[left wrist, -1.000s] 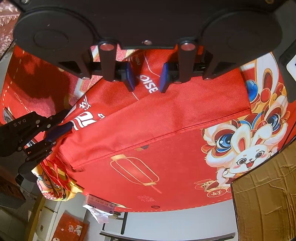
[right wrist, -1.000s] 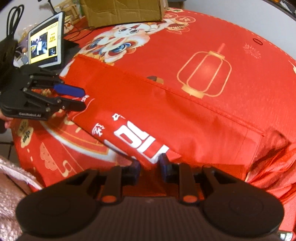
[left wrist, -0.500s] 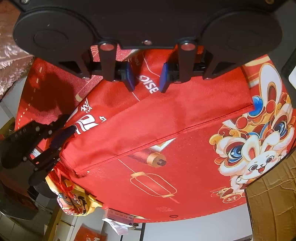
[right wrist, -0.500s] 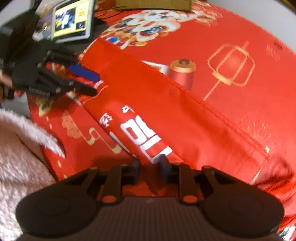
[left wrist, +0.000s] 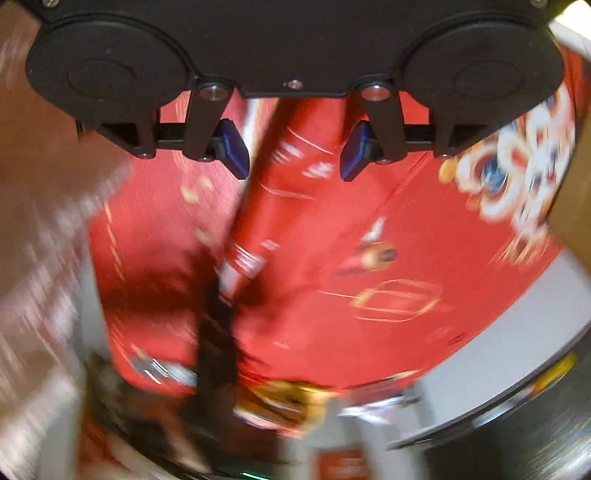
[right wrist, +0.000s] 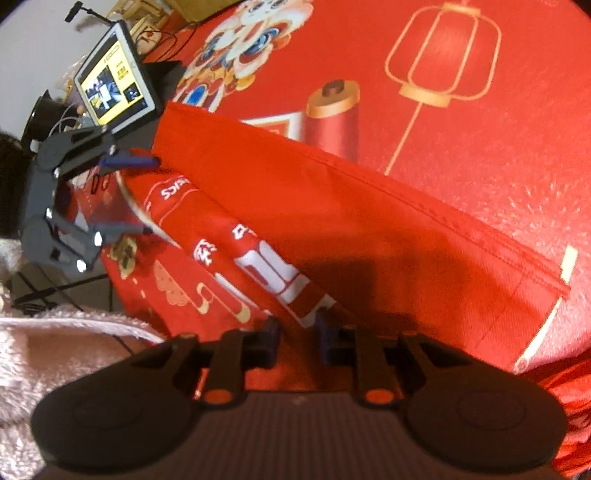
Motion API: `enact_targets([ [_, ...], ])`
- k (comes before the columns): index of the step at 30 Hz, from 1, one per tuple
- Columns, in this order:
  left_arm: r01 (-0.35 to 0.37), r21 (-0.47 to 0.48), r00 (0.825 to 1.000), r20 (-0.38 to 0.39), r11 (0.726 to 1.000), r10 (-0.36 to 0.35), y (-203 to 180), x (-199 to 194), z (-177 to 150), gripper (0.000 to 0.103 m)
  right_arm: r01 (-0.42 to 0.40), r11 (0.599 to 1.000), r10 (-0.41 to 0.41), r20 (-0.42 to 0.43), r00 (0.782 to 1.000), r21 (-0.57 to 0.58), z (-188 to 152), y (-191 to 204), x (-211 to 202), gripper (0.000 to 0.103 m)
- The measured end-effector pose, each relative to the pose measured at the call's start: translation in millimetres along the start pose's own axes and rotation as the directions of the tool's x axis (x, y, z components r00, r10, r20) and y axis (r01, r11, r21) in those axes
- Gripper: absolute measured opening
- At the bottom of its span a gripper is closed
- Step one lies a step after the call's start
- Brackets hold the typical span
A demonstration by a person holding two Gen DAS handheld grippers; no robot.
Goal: Fold shopping bag
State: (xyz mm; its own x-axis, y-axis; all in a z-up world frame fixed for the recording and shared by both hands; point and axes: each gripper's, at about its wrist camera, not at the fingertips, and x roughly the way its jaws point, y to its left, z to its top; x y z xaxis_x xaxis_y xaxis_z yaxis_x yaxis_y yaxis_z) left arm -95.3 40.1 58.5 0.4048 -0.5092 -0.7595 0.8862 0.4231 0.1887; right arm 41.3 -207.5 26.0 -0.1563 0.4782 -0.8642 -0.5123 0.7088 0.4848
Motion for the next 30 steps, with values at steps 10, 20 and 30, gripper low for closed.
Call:
enact_targets([
  [10,-0.037,0.248,0.999,-0.016,0.968,0.042,-6.7,12.7,-9.9,0.048,-0.063,0.997,0.065,-0.046,0.997,0.047,7.6,-14.0,2.1,0.018],
  [20,-0.03,0.333,0.999,-0.004,0.942,0.033,-5.9,13.9,-14.3,0.028,-0.107,0.989,0.114,-0.068,0.991,0.097,11.6,-25.2,3.5,0.018],
  [30,0.156,0.125,0.988,-0.022,0.98,-0.154,7.5,12.6,-5.8,0.026,-0.142,0.981,0.159,-0.124,0.979,0.135,1.3,-33.1,4.8,0.018],
])
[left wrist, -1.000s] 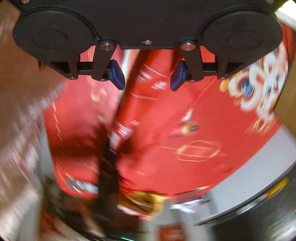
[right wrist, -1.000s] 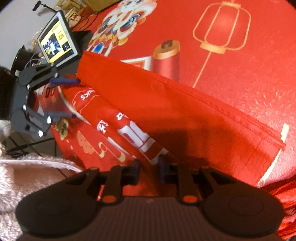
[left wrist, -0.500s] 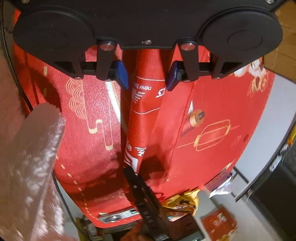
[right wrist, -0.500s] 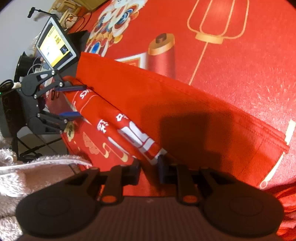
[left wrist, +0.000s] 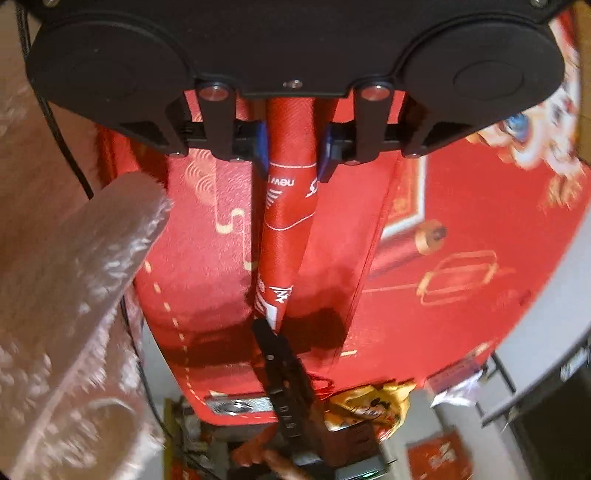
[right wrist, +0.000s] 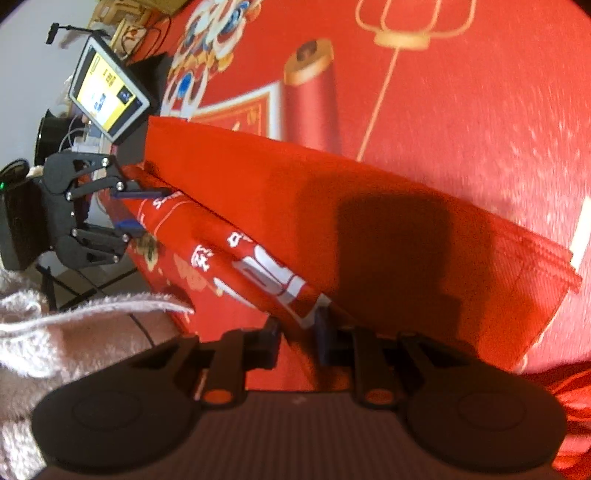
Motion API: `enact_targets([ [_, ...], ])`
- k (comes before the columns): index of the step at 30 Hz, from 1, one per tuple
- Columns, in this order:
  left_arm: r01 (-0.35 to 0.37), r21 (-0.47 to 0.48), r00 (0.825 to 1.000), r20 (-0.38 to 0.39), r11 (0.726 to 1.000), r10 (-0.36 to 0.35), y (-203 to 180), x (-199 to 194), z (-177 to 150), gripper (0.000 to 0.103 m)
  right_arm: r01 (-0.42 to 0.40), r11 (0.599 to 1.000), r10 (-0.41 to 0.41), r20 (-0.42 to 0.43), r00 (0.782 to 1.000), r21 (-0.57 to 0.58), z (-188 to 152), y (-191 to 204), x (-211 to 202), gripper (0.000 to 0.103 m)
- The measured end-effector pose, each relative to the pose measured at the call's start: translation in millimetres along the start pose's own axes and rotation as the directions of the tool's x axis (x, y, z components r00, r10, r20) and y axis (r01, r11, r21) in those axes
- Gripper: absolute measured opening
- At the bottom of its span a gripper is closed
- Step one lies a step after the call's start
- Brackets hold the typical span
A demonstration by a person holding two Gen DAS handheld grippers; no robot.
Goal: Fold shopping bag
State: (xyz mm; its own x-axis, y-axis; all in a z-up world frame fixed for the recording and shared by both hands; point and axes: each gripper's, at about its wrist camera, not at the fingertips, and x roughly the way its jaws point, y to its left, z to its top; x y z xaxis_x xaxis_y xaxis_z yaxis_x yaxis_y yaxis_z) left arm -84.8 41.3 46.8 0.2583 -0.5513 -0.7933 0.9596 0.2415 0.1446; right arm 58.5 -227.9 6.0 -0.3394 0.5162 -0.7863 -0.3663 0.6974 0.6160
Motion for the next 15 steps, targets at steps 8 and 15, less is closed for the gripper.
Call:
enact_targets([
  [8,0.054,-0.192,0.998,0.041,0.98,-0.047,19.6,3.0,-12.2,0.026,-0.022,1.0,0.021,0.023,0.999,0.017,-3.2,-1.7,0.8,0.019],
  [15,0.148,-0.421,0.989,0.074,0.895,-0.129,47.8,9.1,-24.2,0.026,-0.023,1.0,0.022,0.037,0.999,0.009,-3.9,-1.8,1.2,0.018],
])
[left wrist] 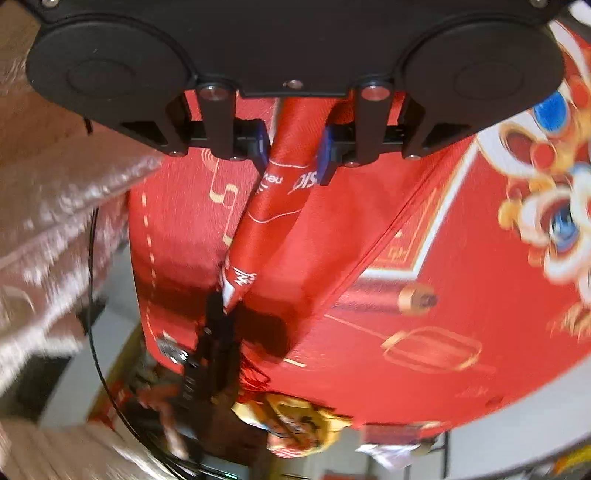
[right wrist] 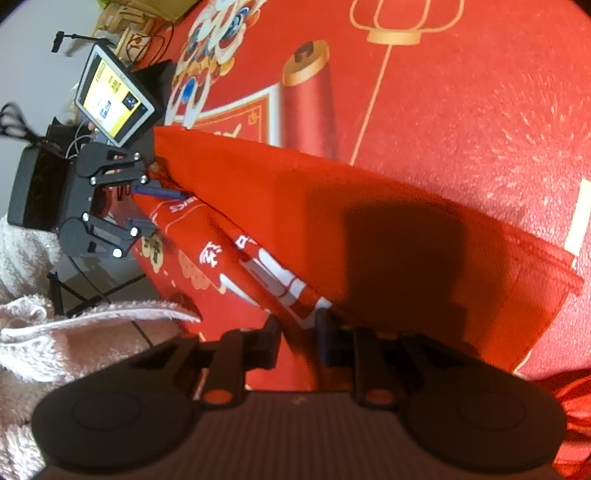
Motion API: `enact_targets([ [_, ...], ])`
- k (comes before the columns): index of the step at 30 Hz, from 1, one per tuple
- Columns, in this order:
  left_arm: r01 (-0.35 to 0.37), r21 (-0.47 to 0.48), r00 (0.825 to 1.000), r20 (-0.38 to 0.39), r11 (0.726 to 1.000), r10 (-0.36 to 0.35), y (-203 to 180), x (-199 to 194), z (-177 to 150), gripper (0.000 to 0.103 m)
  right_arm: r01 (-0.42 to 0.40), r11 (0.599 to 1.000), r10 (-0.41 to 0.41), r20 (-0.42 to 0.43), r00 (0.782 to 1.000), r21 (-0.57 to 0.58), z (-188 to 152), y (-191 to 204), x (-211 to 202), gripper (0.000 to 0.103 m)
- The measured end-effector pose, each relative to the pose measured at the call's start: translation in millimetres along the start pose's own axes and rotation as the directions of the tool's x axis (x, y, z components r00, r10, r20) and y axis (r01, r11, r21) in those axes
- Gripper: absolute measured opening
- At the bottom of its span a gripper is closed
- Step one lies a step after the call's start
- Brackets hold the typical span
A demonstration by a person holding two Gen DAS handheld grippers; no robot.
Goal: Fold shopping bag
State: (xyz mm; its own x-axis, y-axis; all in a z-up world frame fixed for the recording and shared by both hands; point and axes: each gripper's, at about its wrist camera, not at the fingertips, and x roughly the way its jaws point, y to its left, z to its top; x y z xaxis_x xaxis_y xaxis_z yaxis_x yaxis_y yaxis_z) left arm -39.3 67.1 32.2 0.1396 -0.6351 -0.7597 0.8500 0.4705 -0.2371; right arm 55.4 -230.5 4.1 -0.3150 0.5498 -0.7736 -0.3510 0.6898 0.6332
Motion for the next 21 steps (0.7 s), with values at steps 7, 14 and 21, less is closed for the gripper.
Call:
enact_targets([
  [7,0.036,-0.146,0.999,-0.004,0.989,-0.037,17.3,1.4,-2.5,0.027,0.01,1.0,-0.009,0.039,0.999,-0.023,-2.9,2.9,-4.3,0.019],
  [14,0.059,-0.23,0.998,0.007,0.971,-0.059,29.1,4.8,-7.1,0.029,0.201,0.966,-0.158,0.244,0.957,-0.163,-29.8,35.7,-27.8,0.028],
  [21,0.105,-0.284,0.994,0.015,0.953,-0.105,40.7,6.0,-8.6,0.03,0.6,0.648,-0.396,0.465,0.791,-0.469,-85.1,87.8,-22.3,0.039],
])
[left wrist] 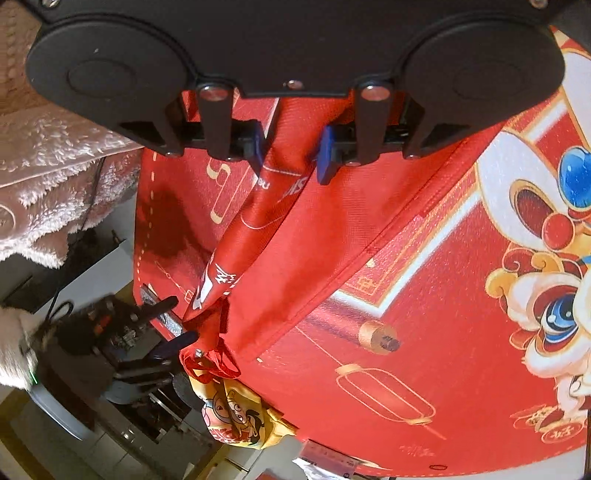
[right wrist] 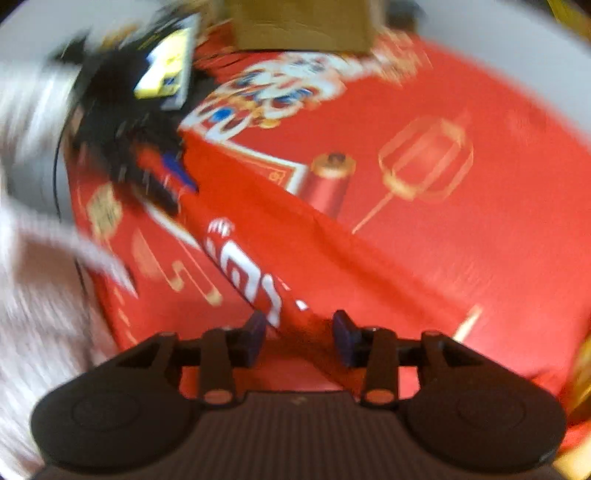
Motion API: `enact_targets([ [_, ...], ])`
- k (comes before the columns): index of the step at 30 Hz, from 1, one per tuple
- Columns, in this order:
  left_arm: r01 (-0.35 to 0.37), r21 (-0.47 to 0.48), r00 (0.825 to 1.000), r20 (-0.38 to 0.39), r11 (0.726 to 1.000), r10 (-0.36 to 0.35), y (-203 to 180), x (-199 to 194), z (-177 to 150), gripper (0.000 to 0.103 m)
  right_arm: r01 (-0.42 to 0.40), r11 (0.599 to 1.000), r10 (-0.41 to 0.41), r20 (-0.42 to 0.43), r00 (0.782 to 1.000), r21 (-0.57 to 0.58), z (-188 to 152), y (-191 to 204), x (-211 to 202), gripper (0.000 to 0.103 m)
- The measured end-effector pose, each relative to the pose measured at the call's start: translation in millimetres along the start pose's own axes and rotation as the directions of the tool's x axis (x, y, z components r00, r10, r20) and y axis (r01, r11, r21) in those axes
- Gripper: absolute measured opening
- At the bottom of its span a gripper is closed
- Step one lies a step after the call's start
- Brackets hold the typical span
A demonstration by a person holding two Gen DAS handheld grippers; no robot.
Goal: Fold shopping bag
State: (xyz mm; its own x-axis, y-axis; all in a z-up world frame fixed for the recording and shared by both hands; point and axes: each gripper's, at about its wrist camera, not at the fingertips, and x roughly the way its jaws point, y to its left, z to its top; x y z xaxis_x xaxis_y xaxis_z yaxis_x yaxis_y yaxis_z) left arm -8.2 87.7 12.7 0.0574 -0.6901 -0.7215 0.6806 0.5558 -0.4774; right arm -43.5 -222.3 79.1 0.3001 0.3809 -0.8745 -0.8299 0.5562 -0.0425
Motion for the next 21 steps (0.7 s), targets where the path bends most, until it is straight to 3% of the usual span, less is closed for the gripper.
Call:
enact_targets([
  [2,0.011,-0.009,1.0,0.0,1.0,-0.011,2.3,0.1,0.6,0.03,0.072,0.98,-0.063,0.054,0.997,-0.186,-6.8,21.1,-1.7,0.044],
  [5,0.02,-0.008,1.0,-0.003,1.0,-0.02,3.4,-0.6,0.3,0.03,0.182,0.897,-0.145,0.12,0.982,-0.403,-18.7,41.3,6.1,0.059],
  [7,0.021,0.001,1.0,-0.007,1.0,-0.021,3.5,-0.7,0.8,0.03,0.219,0.843,-0.184,0.118,0.976,-0.492,-24.9,43.4,16.9,0.06],
  [9,0.017,0.014,1.0,-0.007,1.0,-0.017,2.3,-1.0,0.3,0.03,0.185,0.848,-0.183,0.054,0.982,-0.497,-26.0,33.2,25.8,0.057],
  [10,0.014,0.018,1.0,-0.005,1.0,-0.014,1.5,-1.2,-0.2,0.03,0.161,0.857,-0.176,0.017,0.984,-0.489,-26.2,26.6,29.8,0.047],
  [11,0.011,0.021,1.0,-0.003,1.0,-0.011,0.7,-1.2,-0.5,0.03,0.146,0.87,-0.167,-0.004,0.986,-0.472,-27.0,19.6,31.7,0.036],
  [13,0.006,0.021,1.0,0.003,1.0,-0.006,-0.4,-1.0,-0.9,0.031,0.108,0.911,-0.129,-0.026,0.991,-0.399,-22.6,6.6,30.3,0.031],
  [15,0.003,0.022,1.0,0.005,1.0,-0.003,-1.1,-1.1,-1.9,0.031,0.057,0.966,-0.079,-0.081,0.994,-0.251,-12.4,-6.2,31.1,0.027],
  [17,0.003,0.024,1.0,0.004,1.0,-0.003,-2.0,-1.3,-2.4,0.031,-0.01,0.996,-0.001,-0.125,0.992,-0.09,-6.5,-21.9,32.0,0.026],
  [21,0.016,0.05,0.999,-0.033,0.999,-0.015,-10.8,1.1,-0.7,0.032,-0.137,0.975,0.166,-0.165,0.972,0.176,-9.0,-46.2,31.5,0.026],
])
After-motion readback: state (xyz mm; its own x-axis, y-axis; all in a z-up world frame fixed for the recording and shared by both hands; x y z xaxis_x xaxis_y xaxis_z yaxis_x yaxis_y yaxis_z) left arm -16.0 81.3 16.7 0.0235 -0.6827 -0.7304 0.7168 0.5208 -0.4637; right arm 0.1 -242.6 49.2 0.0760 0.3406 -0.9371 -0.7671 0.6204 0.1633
